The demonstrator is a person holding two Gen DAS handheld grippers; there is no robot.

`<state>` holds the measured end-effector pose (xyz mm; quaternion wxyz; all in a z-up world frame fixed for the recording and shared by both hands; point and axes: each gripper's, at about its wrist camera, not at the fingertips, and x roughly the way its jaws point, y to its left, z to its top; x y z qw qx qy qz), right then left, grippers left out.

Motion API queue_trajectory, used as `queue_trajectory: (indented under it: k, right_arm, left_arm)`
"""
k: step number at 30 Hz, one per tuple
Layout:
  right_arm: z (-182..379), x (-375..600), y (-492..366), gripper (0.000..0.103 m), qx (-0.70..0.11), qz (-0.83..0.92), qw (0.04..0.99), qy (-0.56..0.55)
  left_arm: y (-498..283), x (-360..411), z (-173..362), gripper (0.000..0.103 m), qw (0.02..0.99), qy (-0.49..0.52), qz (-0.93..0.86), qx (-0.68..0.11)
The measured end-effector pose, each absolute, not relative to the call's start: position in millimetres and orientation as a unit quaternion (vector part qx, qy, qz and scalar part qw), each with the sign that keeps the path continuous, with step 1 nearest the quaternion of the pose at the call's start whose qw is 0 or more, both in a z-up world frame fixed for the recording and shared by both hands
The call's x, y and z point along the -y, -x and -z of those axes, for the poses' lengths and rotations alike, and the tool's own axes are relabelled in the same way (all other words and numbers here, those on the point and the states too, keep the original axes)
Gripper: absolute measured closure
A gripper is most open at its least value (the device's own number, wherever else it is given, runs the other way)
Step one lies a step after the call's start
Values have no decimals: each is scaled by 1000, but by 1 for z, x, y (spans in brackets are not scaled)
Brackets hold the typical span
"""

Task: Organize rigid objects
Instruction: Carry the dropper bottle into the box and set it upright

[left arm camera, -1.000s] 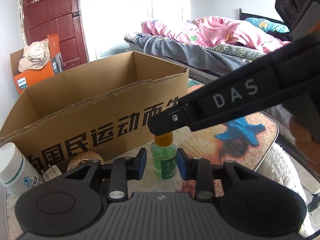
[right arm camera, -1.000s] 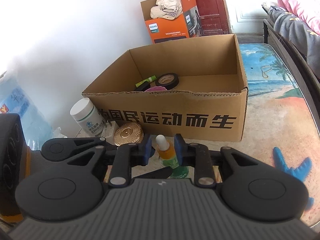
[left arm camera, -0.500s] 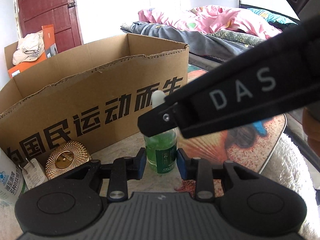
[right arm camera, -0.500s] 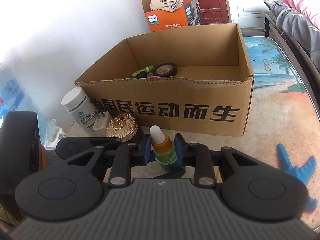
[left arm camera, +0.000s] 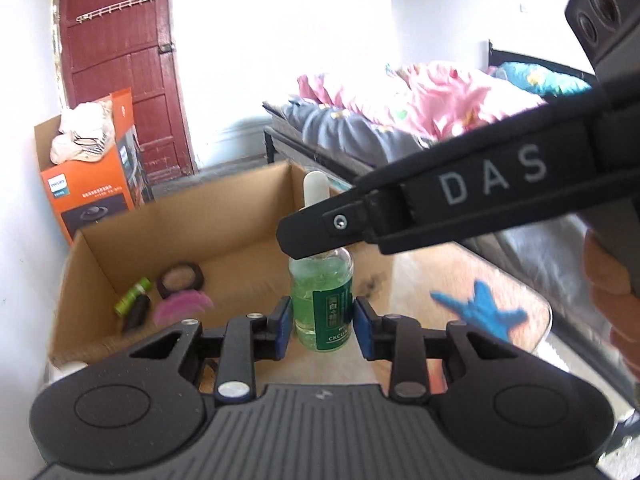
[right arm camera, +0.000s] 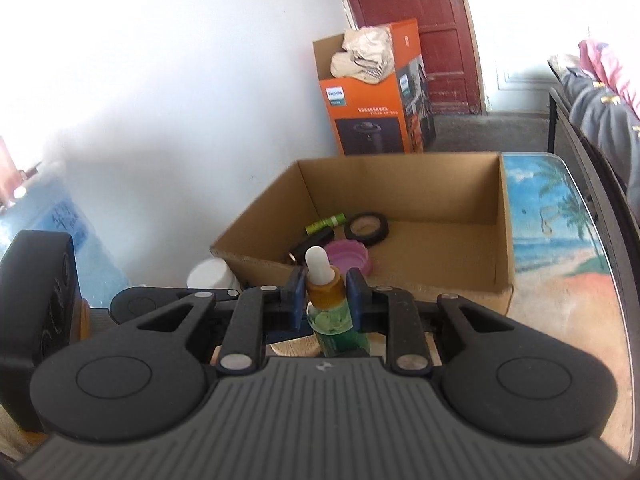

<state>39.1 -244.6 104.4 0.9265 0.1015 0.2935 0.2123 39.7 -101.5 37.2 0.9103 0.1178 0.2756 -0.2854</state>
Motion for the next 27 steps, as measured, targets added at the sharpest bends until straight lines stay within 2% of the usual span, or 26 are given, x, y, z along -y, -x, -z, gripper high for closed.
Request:
queue_trajectory:
  k: [3, 8, 17, 27]
  right_arm:
    - [-129, 246, -73, 82, -286, -234, 924, -96]
    - [-129, 258, -154, 82, -334, -254, 900, -118]
    - [-81, 268, -260, 83, -402, -235, 875, -131]
    - [-27, 256, -316, 83, -438, -229, 862, -115]
  left_arm:
    - [-70, 97, -64, 70, 912, -99, 275, -288]
    - [-144, 101, -72, 70, 894, -61, 253, -365]
    - [-254, 111, -29, 70, 860, -20, 213, -463]
    - [-302, 113, 5, 70, 833, -2, 175, -525]
